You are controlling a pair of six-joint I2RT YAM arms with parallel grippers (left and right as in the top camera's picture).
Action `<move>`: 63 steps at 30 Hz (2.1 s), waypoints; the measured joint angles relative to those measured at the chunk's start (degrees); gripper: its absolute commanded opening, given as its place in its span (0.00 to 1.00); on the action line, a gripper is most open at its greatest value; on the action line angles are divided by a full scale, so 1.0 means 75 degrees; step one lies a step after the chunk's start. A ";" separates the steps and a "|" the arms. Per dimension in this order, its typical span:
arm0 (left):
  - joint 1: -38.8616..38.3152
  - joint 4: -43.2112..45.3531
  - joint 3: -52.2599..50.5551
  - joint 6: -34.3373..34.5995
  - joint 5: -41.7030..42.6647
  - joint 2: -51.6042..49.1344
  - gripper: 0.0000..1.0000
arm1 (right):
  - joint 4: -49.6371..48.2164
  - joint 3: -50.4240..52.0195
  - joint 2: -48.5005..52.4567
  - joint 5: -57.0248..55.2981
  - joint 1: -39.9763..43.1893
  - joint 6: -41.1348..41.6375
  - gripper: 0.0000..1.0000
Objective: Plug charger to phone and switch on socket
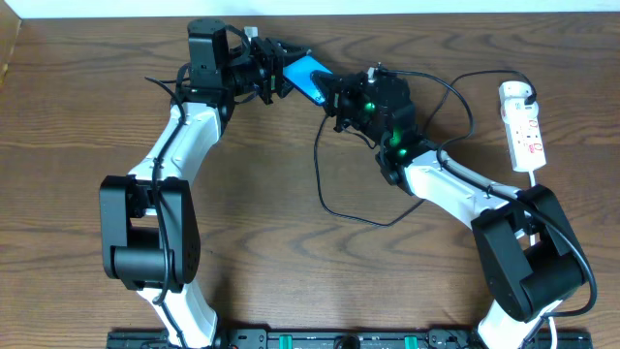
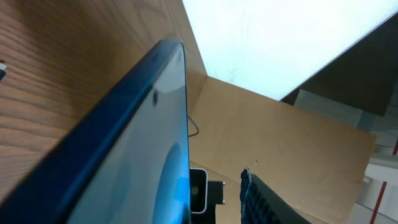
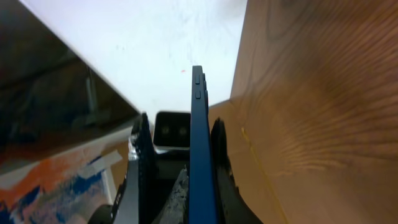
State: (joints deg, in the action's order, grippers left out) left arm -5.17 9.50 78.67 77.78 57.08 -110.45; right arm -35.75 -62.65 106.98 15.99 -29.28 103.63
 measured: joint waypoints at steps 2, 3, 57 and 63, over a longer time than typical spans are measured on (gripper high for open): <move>0.0020 0.0015 0.0000 0.0003 0.0032 0.0000 0.45 | -0.0099 0.0000 0.0000 0.0134 -0.0035 0.0006 0.01; 0.0035 0.0020 0.0000 0.0003 0.0058 0.0000 0.45 | -0.0134 0.0000 0.0000 0.0149 -0.0041 0.0032 0.01; 0.1982 -0.1303 -0.0052 -0.2841 0.1580 0.0000 0.07 | 0.5062 -0.0143 -0.0134 0.2078 0.1326 -0.5657 0.88; 0.2308 -0.1352 -0.0052 -0.3214 0.2145 0.0000 0.07 | 0.6344 -0.0128 -0.0134 0.2075 0.1553 -0.7723 0.70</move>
State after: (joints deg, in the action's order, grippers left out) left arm 12.14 -0.64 78.28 53.67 73.17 -110.45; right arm 11.84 -63.61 105.97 31.55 -17.63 45.71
